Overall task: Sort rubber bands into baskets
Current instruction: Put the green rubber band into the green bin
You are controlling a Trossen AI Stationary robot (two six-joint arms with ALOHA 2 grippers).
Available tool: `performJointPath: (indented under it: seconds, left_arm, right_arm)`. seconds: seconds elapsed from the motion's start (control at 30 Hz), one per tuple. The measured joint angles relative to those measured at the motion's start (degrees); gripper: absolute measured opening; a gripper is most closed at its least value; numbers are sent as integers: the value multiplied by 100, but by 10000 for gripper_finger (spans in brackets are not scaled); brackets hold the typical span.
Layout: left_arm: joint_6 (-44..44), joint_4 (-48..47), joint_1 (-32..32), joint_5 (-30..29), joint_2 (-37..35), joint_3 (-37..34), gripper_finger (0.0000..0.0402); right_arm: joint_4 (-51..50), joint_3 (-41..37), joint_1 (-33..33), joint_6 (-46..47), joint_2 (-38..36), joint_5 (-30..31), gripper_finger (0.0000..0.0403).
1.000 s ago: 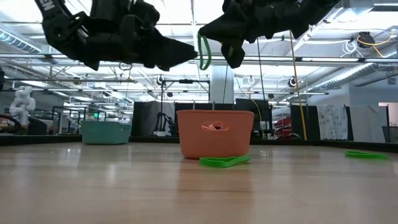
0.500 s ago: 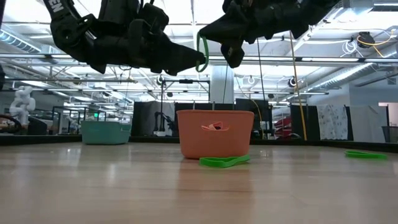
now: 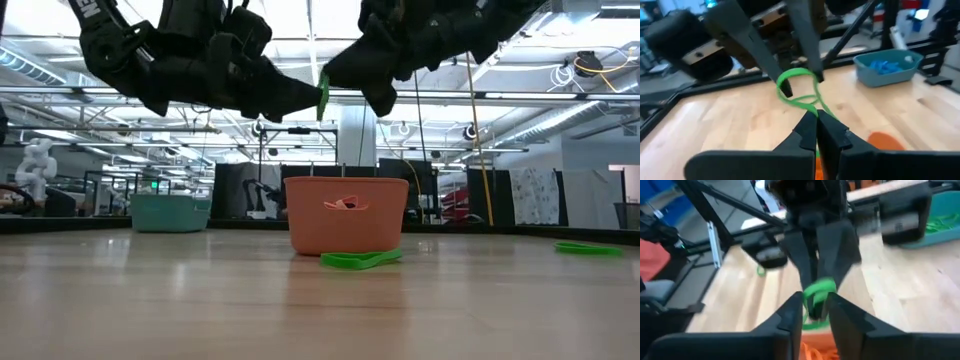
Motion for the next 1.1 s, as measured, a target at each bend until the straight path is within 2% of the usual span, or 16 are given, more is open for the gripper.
performJointPath:
  seconds: [0.1,0.2,0.47,0.63,0.73,0.93,1.1]
  left_arm:
    - [56,-722,61,-439,-414,2,3]
    - [211,-1955,143,-1068,-1052,2,3]
    - [153,-5426,393,-3558,-2832,2,1]
    - [148,-6858,800,-5202,-3320,2,1]
    - [144,-7335,1235,-5350,-3310,1,1]
    - [149,-7481,2021,-5282,-3008,-94,3]
    - [194,-7469,2276,-5099,-2785,-94,31]
  right_arm:
    - [-320,0,-85,-151,-4,-6,110]
    - [-860,0,-165,-164,-22,-4,133]
    - [-1999,0,-249,-118,-24,17,153]
    - [-2019,0,-248,-120,-26,15,151]
    - [-2024,0,-248,-120,-24,15,151]
    - [-2051,0,-248,-47,-26,11,151]
    - [-2114,0,-241,30,-25,3,151]
